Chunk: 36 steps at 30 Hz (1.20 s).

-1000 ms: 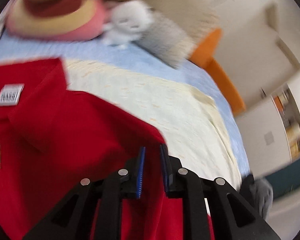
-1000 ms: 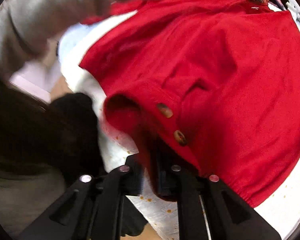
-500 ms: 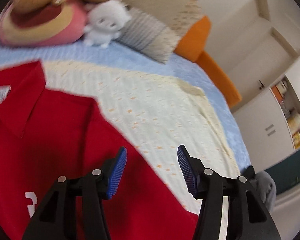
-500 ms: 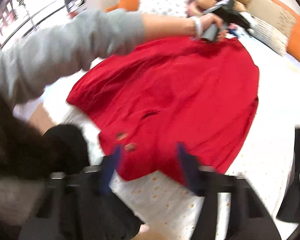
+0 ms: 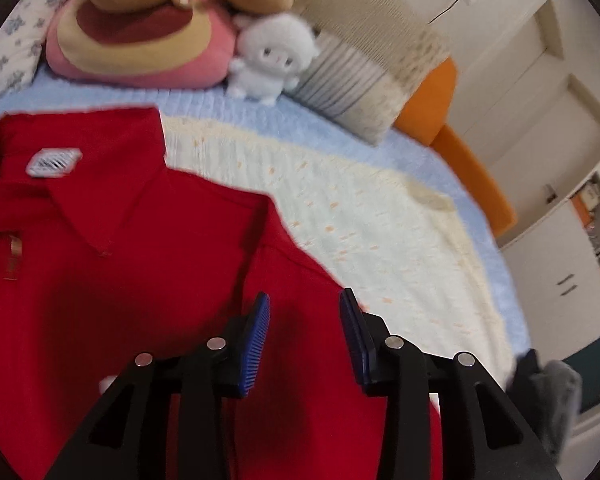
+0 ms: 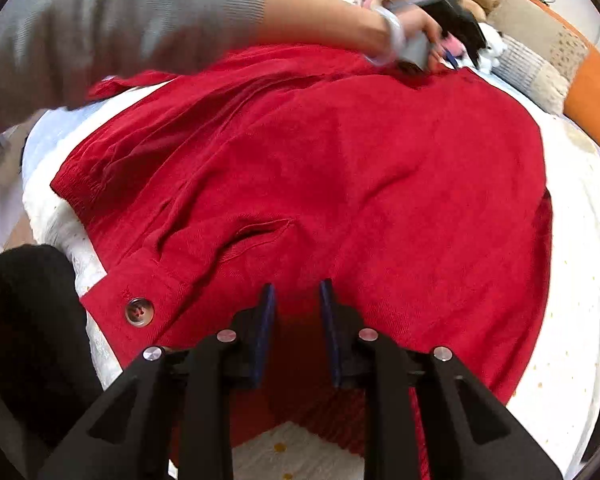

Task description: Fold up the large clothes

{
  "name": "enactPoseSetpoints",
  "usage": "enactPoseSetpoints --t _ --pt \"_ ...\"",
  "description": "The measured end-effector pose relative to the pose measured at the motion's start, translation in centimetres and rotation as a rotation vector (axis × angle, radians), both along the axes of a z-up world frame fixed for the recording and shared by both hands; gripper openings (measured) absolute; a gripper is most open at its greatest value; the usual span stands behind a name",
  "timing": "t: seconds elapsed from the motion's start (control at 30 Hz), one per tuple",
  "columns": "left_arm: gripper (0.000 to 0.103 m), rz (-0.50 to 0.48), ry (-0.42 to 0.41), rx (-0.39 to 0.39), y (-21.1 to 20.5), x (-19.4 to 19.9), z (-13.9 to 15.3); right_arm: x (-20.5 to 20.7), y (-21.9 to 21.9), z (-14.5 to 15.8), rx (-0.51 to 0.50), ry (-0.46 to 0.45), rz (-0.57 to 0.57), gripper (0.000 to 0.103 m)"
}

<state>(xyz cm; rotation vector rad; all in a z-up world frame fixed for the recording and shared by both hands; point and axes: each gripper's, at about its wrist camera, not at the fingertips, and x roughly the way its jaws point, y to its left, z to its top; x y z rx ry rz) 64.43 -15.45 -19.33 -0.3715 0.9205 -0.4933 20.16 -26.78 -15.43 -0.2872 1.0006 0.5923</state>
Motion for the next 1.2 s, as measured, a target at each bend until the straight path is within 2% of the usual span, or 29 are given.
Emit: enactPoseSetpoints --t 0.07,0.13,0.23,0.33,0.4,0.47,0.53,0.57,0.6,0.67,0.77,0.83,0.87,0.9,0.97,1.07,1.2 --pt "0.049 -0.031 -0.033 0.002 1.7 -2.0 2.4 -0.4 -0.4 0.8 0.017 0.010 -0.033 0.024" --pt "0.068 -0.051 -0.076 0.036 4.2 -4.8 5.2 -1.0 -0.4 1.7 0.019 -0.002 -0.057 0.026" --pt "0.081 -0.053 -0.110 0.071 9.5 -9.5 7.9 -1.9 0.4 3.1 0.024 -0.036 -0.084 0.026" --pt "0.087 -0.013 -0.087 0.081 16.4 -14.1 8.8 -2.5 0.7 4.5 0.045 -0.052 -0.095 0.026" --pt "0.088 0.043 -0.054 0.051 21.7 -17.2 8.7 -2.8 1.9 5.2 0.051 -0.070 -0.097 0.027" --pt "0.089 0.100 -0.003 0.012 26.9 -20.0 8.1 -2.7 3.5 5.7 0.052 -0.075 -0.089 0.033" --pt "0.089 0.165 0.077 -0.067 33.0 -23.6 6.6 -2.8 5.2 6.5 0.051 -0.097 -0.073 0.042" --pt "0.089 0.190 0.126 -0.123 35.5 -25.1 5.6 -2.8 6.3 7.0 0.049 -0.112 -0.061 0.044" --pt "0.089 0.219 0.180 -0.214 38.8 -27.3 4.3 -2.7 7.3 7.4 0.047 -0.124 -0.050 0.047" --pt "0.089 0.283 0.226 -0.277 43.2 -30.4 2.7 -2.1 9.2 8.2 0.043 -0.138 -0.027 0.048" --pt "0.089 0.407 0.195 -0.293 50.4 -35.0 1.3 -1.1 11.9 9.3 0.056 -0.144 0.008 0.051" --pt "0.089 0.508 0.187 -0.400 55.7 -38.3 -0.3 -0.2 13.8 10.1 0.067 -0.148 0.023 0.062" --pt "0.089 0.545 0.185 -0.427 57.4 -39.2 -0.9 0.2 14.4 10.3 0.073 -0.150 0.025 0.064" --pt "0.089 0.594 0.179 -0.440 59.7 -40.7 -1.6 0.8 15.4 10.7 0.076 -0.150 0.025 0.066" --pt "0.089 0.692 0.161 -0.415 63.5 -43.0 -2.7 1.6 17.2 11.0 0.084 -0.142 0.050 0.066" --pt "0.089 0.817 0.153 -0.410 67.6 -44.4 -4.8 2.8 20.1 11.1 0.059 -0.154 0.084 0.070" --pt "0.086 0.923 0.103 -0.432 71.7 -44.3 -7.4 5.3 23.7 10.7 0.048 -0.136 0.124 0.070"
